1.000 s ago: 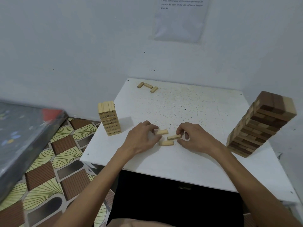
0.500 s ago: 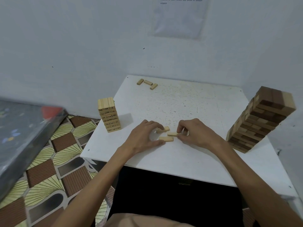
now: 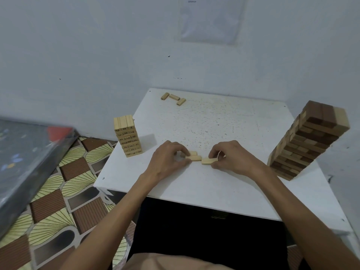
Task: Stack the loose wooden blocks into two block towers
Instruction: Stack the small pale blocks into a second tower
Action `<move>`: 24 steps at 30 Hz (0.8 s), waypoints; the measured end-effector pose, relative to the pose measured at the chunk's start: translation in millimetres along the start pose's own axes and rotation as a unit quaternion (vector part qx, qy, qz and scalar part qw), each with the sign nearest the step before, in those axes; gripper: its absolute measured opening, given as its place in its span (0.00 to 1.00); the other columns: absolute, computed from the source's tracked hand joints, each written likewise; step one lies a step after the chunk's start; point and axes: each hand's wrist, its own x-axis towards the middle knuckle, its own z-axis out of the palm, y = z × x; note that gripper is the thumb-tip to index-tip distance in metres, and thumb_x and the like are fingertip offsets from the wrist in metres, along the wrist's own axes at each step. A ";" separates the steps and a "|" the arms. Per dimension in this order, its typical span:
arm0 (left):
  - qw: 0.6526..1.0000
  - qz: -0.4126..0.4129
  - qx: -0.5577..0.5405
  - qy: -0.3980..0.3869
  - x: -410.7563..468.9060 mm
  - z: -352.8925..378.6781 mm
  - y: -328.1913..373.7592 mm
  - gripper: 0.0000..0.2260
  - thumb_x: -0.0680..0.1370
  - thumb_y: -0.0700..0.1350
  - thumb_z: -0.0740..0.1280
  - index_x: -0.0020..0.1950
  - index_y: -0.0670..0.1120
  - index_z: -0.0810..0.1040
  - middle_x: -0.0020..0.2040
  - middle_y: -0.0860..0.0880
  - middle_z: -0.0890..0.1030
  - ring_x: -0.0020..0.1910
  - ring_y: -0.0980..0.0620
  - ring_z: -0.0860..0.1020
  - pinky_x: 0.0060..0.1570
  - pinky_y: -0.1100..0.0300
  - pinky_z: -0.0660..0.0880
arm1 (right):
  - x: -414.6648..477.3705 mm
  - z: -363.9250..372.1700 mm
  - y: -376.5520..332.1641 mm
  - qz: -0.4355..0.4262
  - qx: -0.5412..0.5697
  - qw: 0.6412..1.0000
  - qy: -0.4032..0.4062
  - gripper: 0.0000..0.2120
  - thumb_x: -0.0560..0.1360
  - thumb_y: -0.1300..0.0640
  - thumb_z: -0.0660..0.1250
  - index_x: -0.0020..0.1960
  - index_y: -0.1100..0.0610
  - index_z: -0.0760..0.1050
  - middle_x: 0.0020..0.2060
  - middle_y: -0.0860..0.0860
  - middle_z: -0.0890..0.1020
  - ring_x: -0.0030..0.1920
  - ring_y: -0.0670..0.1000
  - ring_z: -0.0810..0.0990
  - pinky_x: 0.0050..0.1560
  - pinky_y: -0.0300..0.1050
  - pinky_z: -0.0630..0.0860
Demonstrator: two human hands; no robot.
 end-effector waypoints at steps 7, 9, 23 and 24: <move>1.000 -0.004 0.016 0.003 2.0 1.3 -1.6 0.04 0.75 0.55 0.74 0.47 0.58 0.84 0.51 0.62 0.83 0.47 0.58 0.75 0.49 0.54 0.76 | 4.7 5.4 -6.5 -0.015 -0.002 1.000 0.001 0.09 0.72 0.57 0.79 0.51 0.52 0.84 0.46 0.46 0.82 0.43 0.43 0.79 0.45 0.35 0.76; 1.000 0.000 0.009 -0.001 1.3 0.7 -0.7 0.04 0.74 0.55 0.74 0.47 0.58 0.84 0.51 0.62 0.84 0.47 0.57 0.75 0.48 0.53 0.76 | 7.1 10.8 -8.8 -0.016 0.017 1.000 0.008 0.10 0.71 0.57 0.79 0.51 0.52 0.84 0.45 0.46 0.82 0.41 0.42 0.78 0.43 0.33 0.74; 0.989 -0.011 0.102 -0.103 -0.7 -12.6 8.8 0.39 0.73 0.71 0.69 0.79 0.56 0.65 0.52 0.58 0.72 0.55 0.55 0.73 0.51 0.55 0.71 | 13.5 5.6 -9.0 0.017 -0.042 0.998 -0.053 0.30 0.74 0.46 0.75 0.72 0.48 0.71 0.44 0.44 0.82 0.42 0.42 0.77 0.51 0.48 0.78; 0.988 -0.012 0.107 -0.110 0.1 -11.9 10.4 0.38 0.73 0.70 0.70 0.79 0.56 0.65 0.51 0.58 0.73 0.54 0.54 0.74 0.51 0.55 0.71 | 14.4 5.3 -10.8 0.010 -0.044 0.997 -0.058 0.29 0.74 0.48 0.75 0.73 0.48 0.70 0.44 0.44 0.82 0.41 0.41 0.76 0.50 0.47 0.78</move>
